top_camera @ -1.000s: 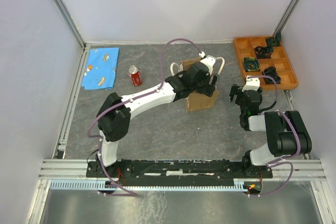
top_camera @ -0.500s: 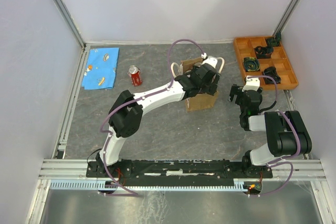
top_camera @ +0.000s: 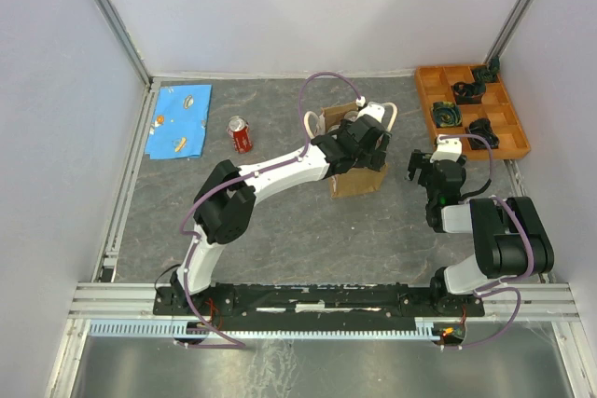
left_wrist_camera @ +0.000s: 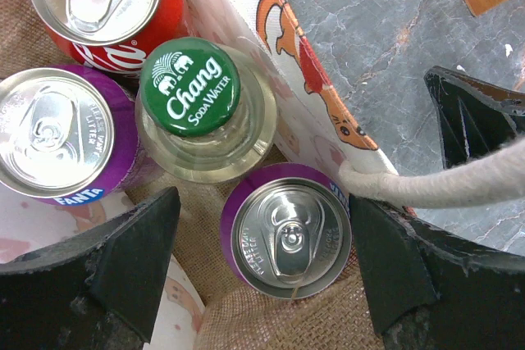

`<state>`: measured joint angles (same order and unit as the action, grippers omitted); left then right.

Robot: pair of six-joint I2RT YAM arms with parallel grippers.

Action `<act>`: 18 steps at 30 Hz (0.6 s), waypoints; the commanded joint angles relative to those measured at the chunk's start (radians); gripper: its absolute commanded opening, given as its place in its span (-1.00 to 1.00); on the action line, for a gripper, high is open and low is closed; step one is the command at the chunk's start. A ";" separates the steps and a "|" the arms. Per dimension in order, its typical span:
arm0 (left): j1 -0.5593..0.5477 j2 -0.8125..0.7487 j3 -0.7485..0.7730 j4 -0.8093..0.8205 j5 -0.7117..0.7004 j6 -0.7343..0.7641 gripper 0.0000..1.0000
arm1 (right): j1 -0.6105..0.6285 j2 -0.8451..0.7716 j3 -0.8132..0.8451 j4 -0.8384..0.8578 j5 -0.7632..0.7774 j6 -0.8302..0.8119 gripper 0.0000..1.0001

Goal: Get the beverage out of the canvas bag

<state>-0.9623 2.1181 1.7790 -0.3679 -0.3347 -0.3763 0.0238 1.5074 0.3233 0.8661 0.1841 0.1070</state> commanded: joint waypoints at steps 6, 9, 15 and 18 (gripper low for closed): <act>-0.016 0.034 -0.052 -0.039 0.075 -0.020 0.72 | -0.003 0.000 0.023 0.029 -0.005 -0.014 0.99; -0.018 0.041 -0.062 -0.040 0.083 -0.012 0.67 | -0.003 0.000 0.023 0.029 -0.005 -0.014 0.99; -0.016 0.058 -0.085 -0.054 0.094 -0.002 0.57 | -0.003 0.001 0.023 0.030 -0.005 -0.014 0.99; -0.016 0.062 -0.101 -0.055 0.101 0.002 0.54 | -0.002 0.000 0.023 0.029 -0.005 -0.014 0.99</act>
<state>-0.9611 2.1185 1.7313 -0.3073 -0.2787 -0.3843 0.0238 1.5074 0.3233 0.8658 0.1841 0.1074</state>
